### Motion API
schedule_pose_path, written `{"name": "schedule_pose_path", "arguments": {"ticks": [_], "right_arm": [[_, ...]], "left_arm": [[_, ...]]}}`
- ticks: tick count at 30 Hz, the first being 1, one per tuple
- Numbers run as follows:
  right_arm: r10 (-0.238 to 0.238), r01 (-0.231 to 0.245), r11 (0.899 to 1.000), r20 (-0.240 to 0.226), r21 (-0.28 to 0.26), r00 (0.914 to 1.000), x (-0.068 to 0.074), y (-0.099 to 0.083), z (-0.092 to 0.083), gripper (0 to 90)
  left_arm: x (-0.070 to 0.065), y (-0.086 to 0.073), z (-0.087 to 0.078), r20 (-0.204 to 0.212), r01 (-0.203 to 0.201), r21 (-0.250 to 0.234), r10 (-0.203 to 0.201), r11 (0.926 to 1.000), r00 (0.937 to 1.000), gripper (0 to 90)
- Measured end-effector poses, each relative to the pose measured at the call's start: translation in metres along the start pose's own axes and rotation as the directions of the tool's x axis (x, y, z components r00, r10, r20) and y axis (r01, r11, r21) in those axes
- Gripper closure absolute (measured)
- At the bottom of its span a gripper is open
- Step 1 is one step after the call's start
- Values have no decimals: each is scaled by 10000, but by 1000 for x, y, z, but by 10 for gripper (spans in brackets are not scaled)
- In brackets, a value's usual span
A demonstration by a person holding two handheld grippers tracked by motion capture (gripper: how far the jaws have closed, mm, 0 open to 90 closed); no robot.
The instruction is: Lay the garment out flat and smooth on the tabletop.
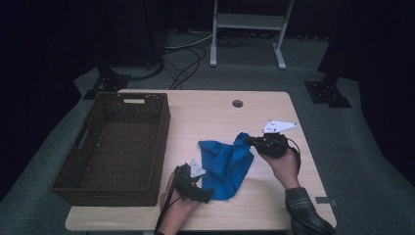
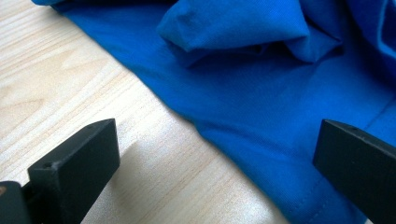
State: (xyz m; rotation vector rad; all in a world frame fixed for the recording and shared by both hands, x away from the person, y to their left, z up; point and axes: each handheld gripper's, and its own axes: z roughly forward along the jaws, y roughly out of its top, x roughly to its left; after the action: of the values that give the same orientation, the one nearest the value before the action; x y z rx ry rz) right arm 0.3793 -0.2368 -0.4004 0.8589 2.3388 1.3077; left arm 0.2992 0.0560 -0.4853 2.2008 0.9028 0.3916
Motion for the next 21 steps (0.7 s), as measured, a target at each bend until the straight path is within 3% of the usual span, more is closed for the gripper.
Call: {"name": "schedule_pose_path", "arguments": {"ticks": [21], "right_arm": [[470,-472,9989,263,63,9985,-8,-36,-25,886]], "left_arm": [[0,0,0,1,-6,6,6,10000,10000,3]]}}
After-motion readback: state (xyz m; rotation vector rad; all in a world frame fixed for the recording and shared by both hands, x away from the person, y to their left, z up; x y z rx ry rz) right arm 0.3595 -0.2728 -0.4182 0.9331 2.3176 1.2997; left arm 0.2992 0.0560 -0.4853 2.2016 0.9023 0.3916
